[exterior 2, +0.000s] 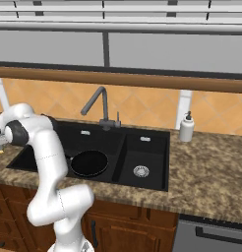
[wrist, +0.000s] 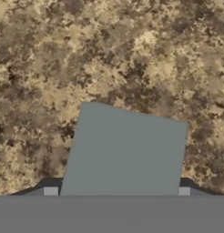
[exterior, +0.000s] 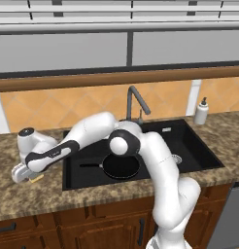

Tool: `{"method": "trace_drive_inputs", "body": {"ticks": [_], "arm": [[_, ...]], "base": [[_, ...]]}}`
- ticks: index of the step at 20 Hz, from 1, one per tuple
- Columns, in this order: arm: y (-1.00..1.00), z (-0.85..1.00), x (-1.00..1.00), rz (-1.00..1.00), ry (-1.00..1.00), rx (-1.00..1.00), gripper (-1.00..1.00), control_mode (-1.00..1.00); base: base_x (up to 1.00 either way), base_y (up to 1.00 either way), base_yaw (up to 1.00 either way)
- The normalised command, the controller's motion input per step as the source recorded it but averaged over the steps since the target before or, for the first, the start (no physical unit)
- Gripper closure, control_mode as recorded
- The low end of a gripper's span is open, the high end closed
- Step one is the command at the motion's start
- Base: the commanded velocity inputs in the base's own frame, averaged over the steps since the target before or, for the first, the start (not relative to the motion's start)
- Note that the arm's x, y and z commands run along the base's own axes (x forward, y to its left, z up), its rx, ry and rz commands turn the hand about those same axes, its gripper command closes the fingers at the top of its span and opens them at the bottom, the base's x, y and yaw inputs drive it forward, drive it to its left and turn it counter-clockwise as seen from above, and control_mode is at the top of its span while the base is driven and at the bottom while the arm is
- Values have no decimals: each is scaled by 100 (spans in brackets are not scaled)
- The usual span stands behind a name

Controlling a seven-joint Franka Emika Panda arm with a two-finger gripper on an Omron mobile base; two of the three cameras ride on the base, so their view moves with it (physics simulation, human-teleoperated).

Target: Pick the pan and sponge and place them into the sink. Then turn on the water.

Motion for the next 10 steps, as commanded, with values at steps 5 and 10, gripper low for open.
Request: {"method": "trace_drive_inputs", "body": {"ticks": [5,10], "arm": [[-27,-33,-7,0,0,0,100,-100],[-45,4,-38,-8,0,0,100,-100]], "base": [[0,0,0],[0,0,0]]}}
